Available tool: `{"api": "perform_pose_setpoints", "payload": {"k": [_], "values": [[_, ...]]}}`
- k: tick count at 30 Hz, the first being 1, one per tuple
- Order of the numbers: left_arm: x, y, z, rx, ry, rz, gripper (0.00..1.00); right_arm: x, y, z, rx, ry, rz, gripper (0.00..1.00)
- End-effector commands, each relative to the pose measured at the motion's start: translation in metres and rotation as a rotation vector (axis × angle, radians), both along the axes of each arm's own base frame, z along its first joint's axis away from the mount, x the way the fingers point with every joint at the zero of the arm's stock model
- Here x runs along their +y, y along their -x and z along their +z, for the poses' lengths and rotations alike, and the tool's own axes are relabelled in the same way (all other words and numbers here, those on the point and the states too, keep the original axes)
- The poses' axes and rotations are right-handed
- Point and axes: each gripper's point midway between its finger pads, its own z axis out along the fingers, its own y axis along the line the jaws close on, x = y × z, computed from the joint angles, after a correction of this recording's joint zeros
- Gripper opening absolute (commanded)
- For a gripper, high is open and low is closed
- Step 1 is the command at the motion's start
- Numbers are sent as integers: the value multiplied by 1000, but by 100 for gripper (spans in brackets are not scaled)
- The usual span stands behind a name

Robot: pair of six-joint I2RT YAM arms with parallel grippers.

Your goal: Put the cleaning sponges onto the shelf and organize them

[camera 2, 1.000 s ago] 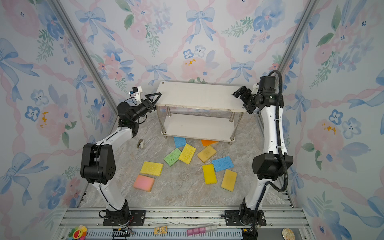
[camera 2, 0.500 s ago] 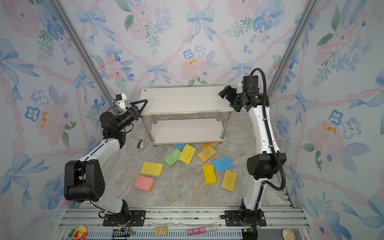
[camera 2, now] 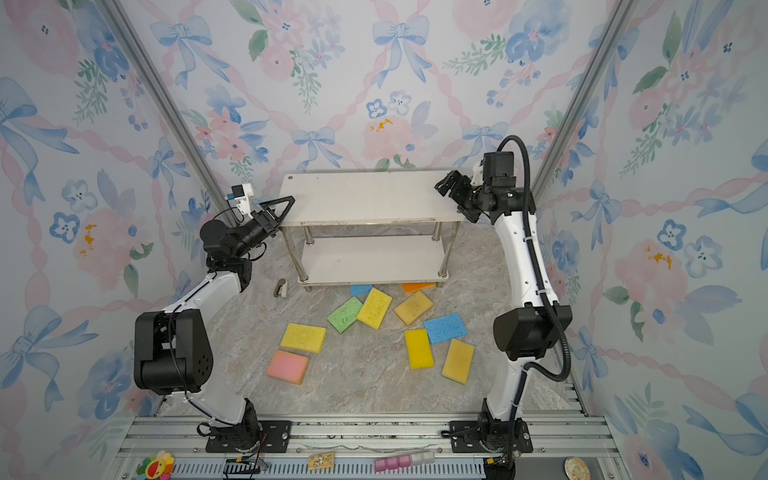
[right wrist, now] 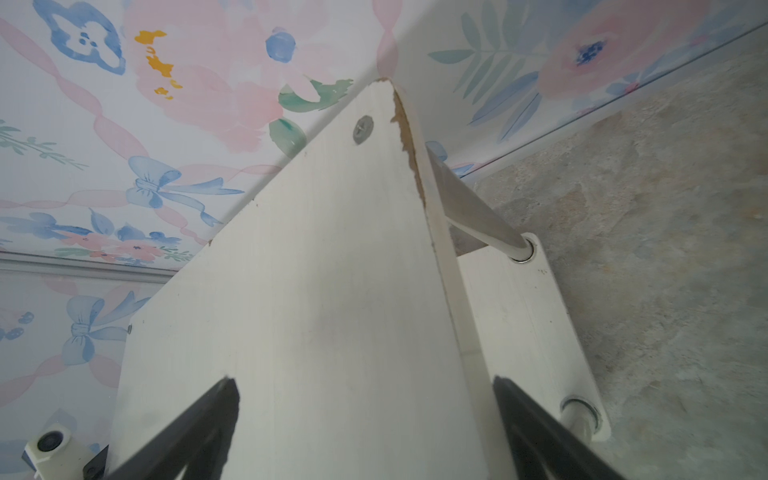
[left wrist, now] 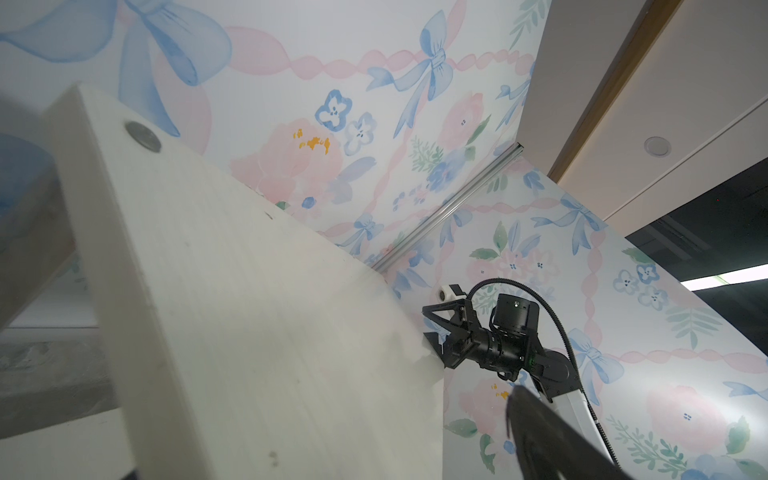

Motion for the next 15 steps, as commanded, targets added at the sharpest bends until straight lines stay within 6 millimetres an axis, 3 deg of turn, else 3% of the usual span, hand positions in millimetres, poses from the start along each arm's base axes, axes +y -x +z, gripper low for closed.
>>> {"api": "perform_pose_setpoints", "payload": {"k": [1,6,11,15], "values": [[-29,2,-10,48,-6,-119,98,48,-4,-2,12,-110,135,97],[-35,3,-12,54,-4,-129,98,47,-17,-2,2,-122,136,97],[-32,7,-17,69,-1,-122,98,45,-14,-3,17,-115,128,97],[-10,11,-22,78,-5,-63,98,25,-1,-10,51,-35,76,97]]}}
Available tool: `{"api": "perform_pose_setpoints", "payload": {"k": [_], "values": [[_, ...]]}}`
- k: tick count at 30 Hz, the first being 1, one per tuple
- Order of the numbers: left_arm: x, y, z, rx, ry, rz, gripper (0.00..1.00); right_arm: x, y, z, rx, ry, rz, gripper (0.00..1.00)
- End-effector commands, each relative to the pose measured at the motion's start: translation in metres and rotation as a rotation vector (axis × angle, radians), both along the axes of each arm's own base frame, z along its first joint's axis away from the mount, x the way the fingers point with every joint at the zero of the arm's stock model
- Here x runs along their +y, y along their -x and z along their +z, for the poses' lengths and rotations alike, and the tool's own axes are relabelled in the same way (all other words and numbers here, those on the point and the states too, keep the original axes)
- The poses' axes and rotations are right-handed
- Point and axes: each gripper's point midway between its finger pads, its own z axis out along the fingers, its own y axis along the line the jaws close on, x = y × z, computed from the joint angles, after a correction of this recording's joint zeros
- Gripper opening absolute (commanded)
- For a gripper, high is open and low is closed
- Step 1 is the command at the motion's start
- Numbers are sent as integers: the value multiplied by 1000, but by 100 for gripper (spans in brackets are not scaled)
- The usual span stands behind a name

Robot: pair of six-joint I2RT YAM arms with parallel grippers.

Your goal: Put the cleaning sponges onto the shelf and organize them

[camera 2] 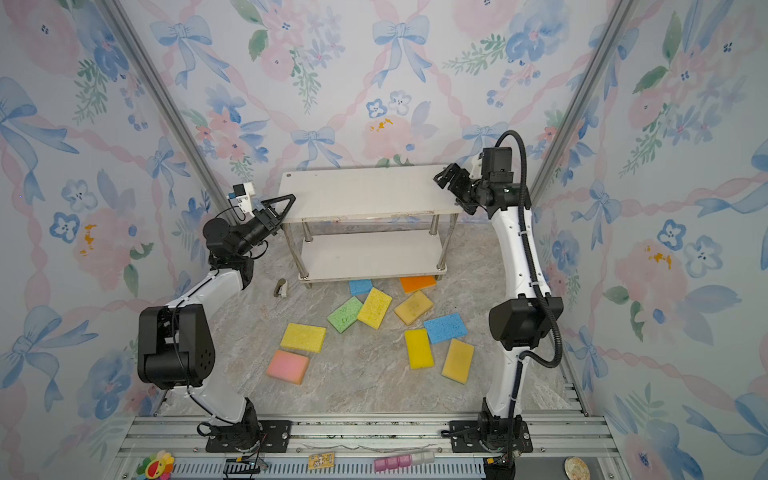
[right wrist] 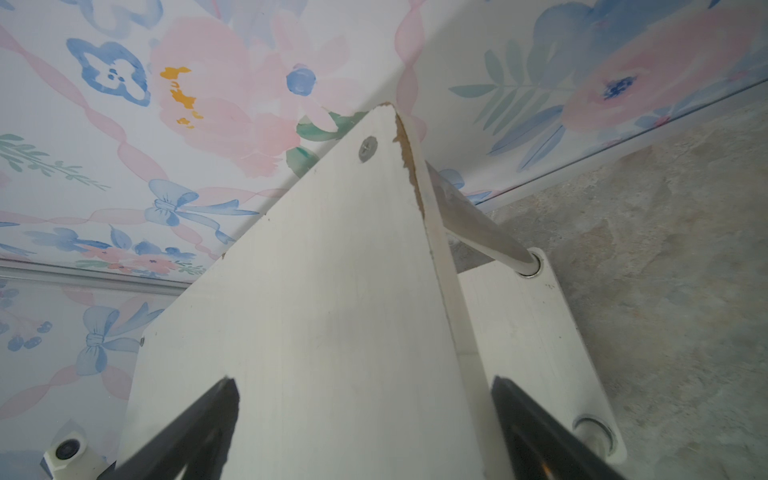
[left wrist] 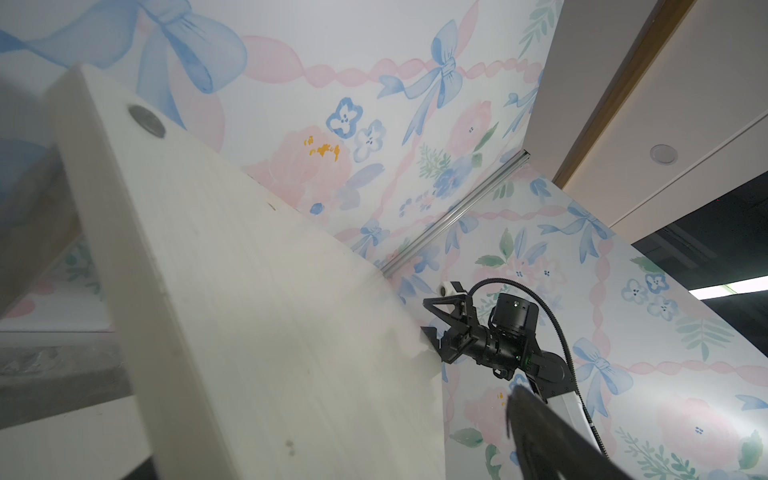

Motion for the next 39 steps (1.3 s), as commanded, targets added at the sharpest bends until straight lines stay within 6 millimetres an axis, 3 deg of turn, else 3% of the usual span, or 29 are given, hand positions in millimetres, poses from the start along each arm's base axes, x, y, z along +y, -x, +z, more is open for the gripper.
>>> {"api": "perform_pose_setpoints", "payload": {"k": [1,6,12,15,17,20,24,26,29,32,39], "values": [[-4,19,-13,54,-12,-57,98,16,29,-14,101,10,54,97],[37,22,-16,69,-15,61,98,-23,54,-2,84,53,-30,97],[60,35,3,34,-4,136,98,-55,90,19,34,11,-108,97],[68,50,-7,76,-10,202,98,-69,121,22,44,7,-158,97],[70,62,-32,163,-45,255,98,-71,143,8,92,-8,-177,97],[69,85,-96,366,-191,328,98,-62,181,-26,172,-33,-179,99],[56,126,-161,528,-585,356,98,-40,225,-87,295,-52,-163,95],[49,146,-185,585,-681,324,98,-26,239,-118,356,-32,-137,91],[28,173,-227,682,-686,236,98,-7,248,-155,425,10,-84,85],[0,189,-244,686,-728,148,98,8,253,-179,486,83,-26,83],[-50,201,-239,603,-717,-20,98,42,251,-232,561,186,43,71]]}}
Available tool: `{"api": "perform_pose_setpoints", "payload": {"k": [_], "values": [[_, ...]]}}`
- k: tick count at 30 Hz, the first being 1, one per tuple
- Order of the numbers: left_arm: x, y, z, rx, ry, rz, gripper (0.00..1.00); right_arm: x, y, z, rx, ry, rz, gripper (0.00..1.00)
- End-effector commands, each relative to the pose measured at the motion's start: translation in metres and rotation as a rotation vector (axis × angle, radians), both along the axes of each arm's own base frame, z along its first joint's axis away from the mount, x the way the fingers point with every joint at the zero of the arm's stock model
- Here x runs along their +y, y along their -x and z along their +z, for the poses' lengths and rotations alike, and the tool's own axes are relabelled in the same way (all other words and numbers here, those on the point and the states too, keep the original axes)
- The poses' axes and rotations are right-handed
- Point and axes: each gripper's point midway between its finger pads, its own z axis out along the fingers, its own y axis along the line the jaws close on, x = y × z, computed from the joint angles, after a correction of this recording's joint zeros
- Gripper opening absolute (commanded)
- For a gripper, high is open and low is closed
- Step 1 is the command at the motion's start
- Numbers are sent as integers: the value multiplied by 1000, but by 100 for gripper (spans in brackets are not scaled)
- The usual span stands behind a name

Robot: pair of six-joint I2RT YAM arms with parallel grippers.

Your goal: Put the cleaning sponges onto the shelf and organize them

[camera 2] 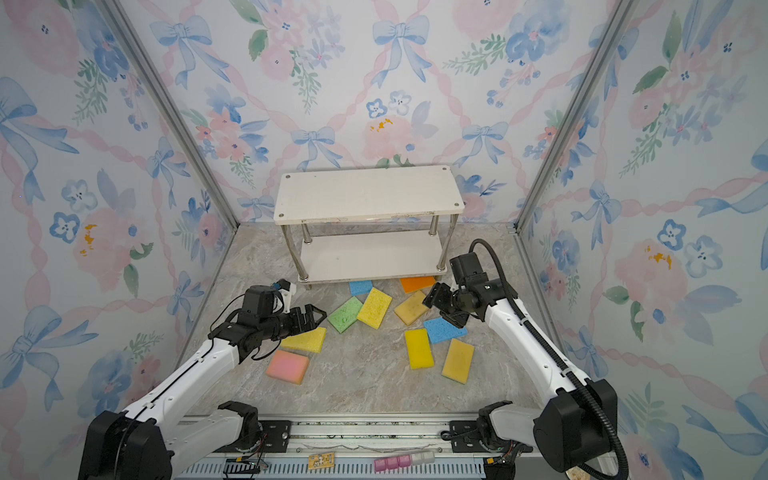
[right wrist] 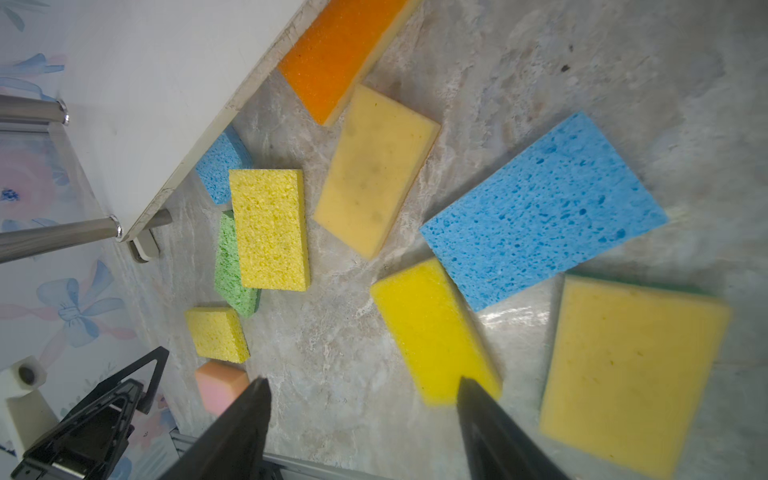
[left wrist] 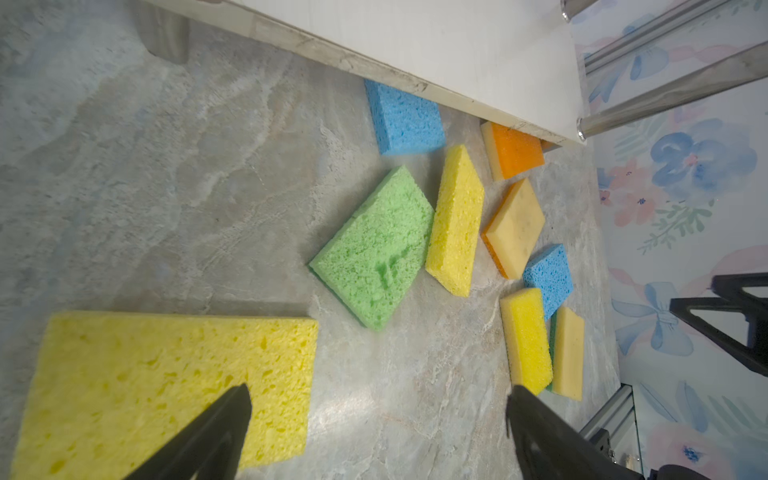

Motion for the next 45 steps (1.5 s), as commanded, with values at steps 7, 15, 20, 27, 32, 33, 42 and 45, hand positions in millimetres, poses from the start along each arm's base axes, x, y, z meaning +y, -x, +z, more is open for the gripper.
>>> {"api": "perform_pose_setpoints", "payload": {"k": [7,15,20,27,32,33,42,45], "values": [[-37,-1,5,-41,46,-122,98,22,-32,-56,9,46,-47,63],[-39,-5,12,-66,61,-108,98,22,-53,-78,26,53,-75,60],[-39,-6,10,-62,53,-109,98,16,-59,-86,44,63,-85,59],[-39,-16,17,-84,42,-96,98,6,-67,-100,71,68,-104,58],[-40,-20,17,-86,32,-97,98,2,-73,-107,77,75,-113,56],[-40,-21,17,-85,30,-98,98,1,-75,-108,77,77,-117,55],[-46,-34,27,-110,25,-122,98,-1,-81,-120,89,78,-133,44],[-47,-36,29,-117,25,-126,98,-1,-81,-123,95,79,-138,37]]}}
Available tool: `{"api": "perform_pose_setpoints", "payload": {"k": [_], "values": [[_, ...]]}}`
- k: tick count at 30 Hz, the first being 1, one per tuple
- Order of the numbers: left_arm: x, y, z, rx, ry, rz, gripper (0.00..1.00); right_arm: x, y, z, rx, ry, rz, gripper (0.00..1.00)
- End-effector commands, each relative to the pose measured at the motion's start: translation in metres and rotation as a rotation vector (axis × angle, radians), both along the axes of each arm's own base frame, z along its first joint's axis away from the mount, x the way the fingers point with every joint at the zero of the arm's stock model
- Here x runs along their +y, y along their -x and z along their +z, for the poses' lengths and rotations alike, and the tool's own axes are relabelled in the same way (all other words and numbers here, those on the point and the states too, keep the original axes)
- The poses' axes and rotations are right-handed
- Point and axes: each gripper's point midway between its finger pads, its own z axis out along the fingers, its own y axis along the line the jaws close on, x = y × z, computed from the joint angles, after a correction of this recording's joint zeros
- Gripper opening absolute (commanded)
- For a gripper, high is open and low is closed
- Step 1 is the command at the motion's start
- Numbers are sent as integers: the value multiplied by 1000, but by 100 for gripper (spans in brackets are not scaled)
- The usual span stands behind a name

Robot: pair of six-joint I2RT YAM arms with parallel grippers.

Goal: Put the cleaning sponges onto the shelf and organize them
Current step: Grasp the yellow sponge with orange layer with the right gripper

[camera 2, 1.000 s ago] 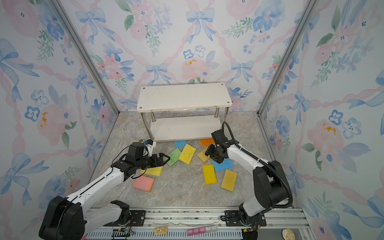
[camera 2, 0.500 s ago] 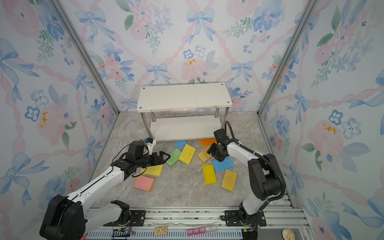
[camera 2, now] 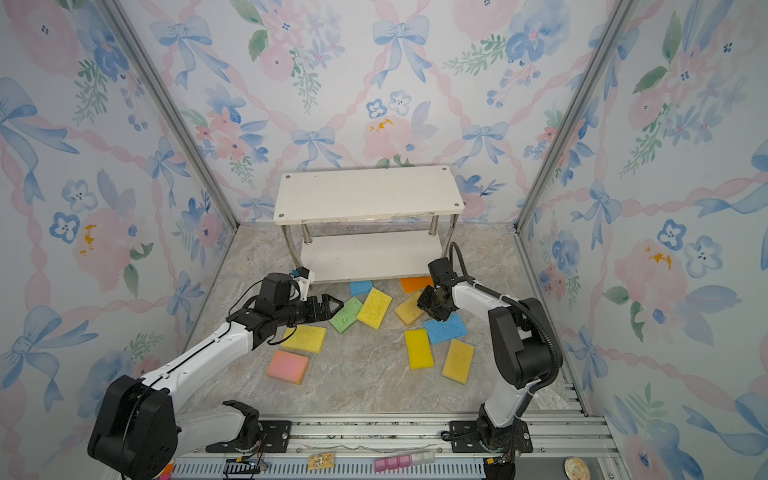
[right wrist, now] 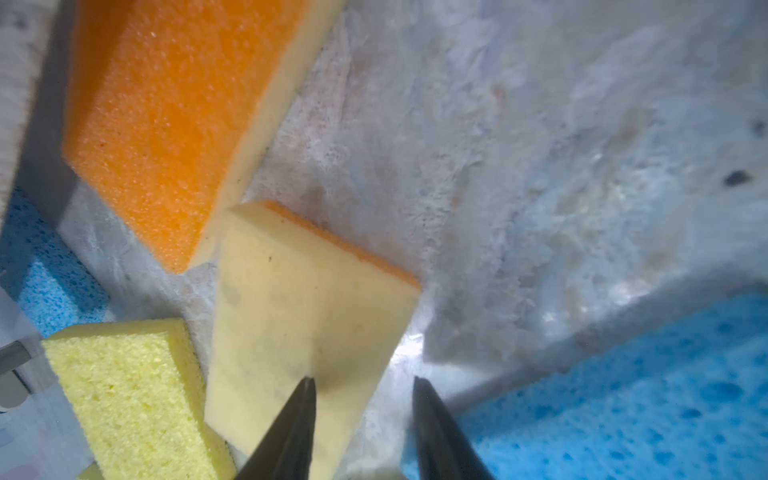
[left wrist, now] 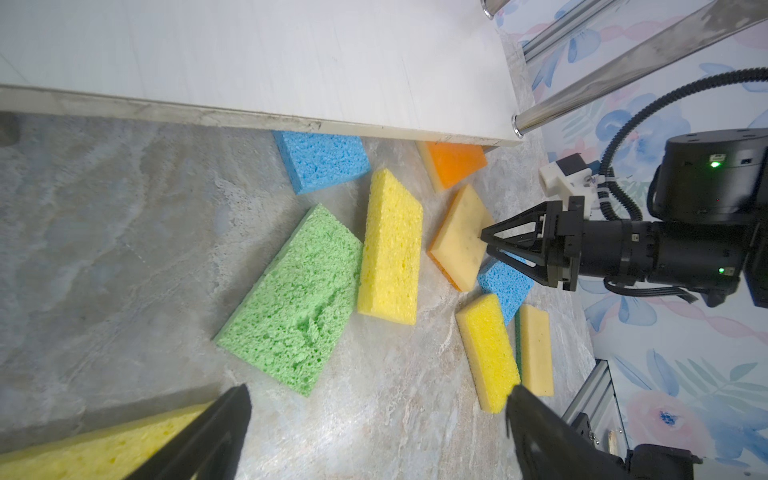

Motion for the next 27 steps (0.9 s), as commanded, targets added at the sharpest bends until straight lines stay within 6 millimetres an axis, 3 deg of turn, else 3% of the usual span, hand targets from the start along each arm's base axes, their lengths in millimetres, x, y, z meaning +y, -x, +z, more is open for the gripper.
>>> {"api": "perform_pose_setpoints", "payload": {"k": [1,10,15,19,27], "values": [[-4,-6,9,-40,-9,-20,98,-2,-7,-2,-1,6,-10,34],[-4,-3,10,-45,-7,-33,98,-2,-6,4,-3,19,5,3],[-11,0,13,-48,14,-85,98,4,-11,24,-26,13,42,1],[-29,7,21,-46,74,-202,98,6,-9,48,-54,3,90,0],[-56,10,43,-1,208,-343,98,17,22,92,-81,-28,218,0]]}}
